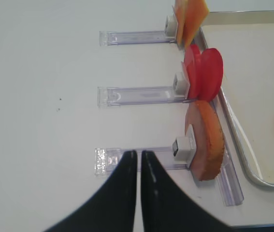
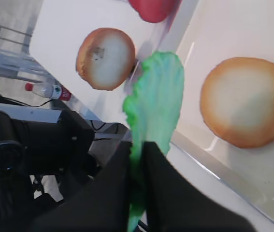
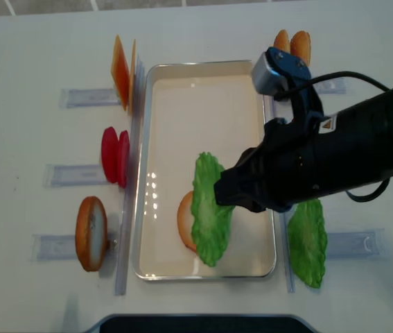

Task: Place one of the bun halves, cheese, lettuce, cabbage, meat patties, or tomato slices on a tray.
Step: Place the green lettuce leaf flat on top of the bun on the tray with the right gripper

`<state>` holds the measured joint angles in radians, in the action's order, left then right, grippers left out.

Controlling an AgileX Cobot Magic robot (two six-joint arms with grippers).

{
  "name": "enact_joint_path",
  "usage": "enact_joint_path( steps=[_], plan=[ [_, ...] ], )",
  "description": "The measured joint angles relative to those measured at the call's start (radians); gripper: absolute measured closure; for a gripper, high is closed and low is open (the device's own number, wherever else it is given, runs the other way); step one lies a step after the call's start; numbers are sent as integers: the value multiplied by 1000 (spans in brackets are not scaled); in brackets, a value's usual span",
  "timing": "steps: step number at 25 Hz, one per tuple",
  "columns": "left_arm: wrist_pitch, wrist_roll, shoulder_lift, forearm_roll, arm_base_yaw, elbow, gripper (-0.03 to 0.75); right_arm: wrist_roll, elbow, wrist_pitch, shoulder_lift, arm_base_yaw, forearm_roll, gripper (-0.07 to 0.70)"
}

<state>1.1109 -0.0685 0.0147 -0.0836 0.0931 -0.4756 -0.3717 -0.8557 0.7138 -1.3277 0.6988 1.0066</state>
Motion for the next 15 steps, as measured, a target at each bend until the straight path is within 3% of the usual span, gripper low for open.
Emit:
enact_joint_path(
  steps=[5, 15],
  plan=[
    [0, 0, 0, 0, 0, 0, 702, -203, -1, -28, -104, 0, 185, 566],
    [0, 0, 0, 0, 0, 0, 702, -431, -1, -29, -262, -1, 388, 566]
  ],
)
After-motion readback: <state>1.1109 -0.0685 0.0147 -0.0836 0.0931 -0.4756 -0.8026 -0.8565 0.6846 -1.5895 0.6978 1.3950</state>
